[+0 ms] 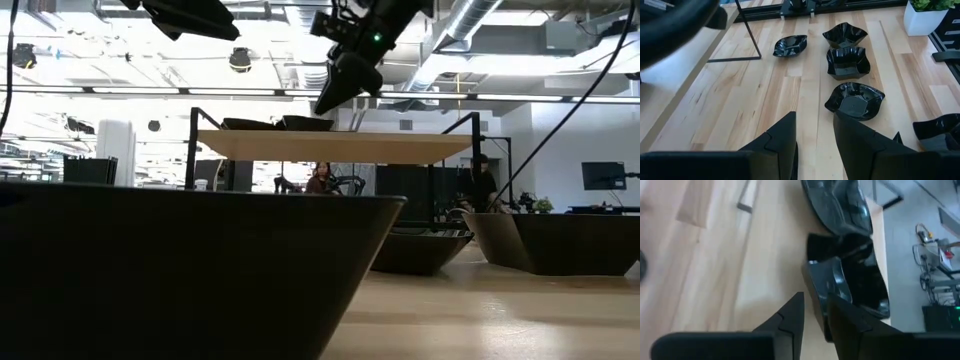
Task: Pick & Place Mini shaped plates
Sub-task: Put the black distorted square plate on the shelf
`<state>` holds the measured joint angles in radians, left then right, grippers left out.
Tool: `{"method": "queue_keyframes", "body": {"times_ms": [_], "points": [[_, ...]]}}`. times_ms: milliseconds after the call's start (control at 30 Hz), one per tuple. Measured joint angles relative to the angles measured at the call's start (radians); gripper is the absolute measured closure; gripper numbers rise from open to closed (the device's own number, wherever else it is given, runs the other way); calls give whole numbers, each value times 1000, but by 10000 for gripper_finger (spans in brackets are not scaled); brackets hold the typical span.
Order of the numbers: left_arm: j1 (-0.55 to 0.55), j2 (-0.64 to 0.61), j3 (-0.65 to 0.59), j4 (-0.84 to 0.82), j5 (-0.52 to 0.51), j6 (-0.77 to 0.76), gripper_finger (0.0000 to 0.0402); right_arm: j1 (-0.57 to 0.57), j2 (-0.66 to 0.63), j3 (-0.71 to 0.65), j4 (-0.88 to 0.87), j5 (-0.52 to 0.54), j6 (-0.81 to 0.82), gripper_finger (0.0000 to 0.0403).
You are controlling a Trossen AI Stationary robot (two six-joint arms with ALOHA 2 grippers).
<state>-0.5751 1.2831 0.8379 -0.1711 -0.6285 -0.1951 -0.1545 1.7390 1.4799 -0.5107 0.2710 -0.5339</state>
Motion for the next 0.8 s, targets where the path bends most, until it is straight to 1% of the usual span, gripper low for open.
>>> {"method": "queue_keyframes", "body": {"times_ms": [233, 400, 633, 700, 800], "points": [[0, 0, 0, 0, 0, 0, 268, -44, 1, 0, -4, -25, 1, 325], [0, 0, 0, 6, 0, 12, 268, -65, 18, 0, 5, -109, 2, 325], [0, 0, 0, 8, 0, 14, 268, -78, 50, -2, 28, -114, 0, 326], [0, 0, 0, 8, 0, 15, 268, -78, 54, -1, 28, -114, -12, 332], [0, 0, 0, 8, 0, 15, 268, -78, 53, -1, 25, -114, -15, 355]]}}
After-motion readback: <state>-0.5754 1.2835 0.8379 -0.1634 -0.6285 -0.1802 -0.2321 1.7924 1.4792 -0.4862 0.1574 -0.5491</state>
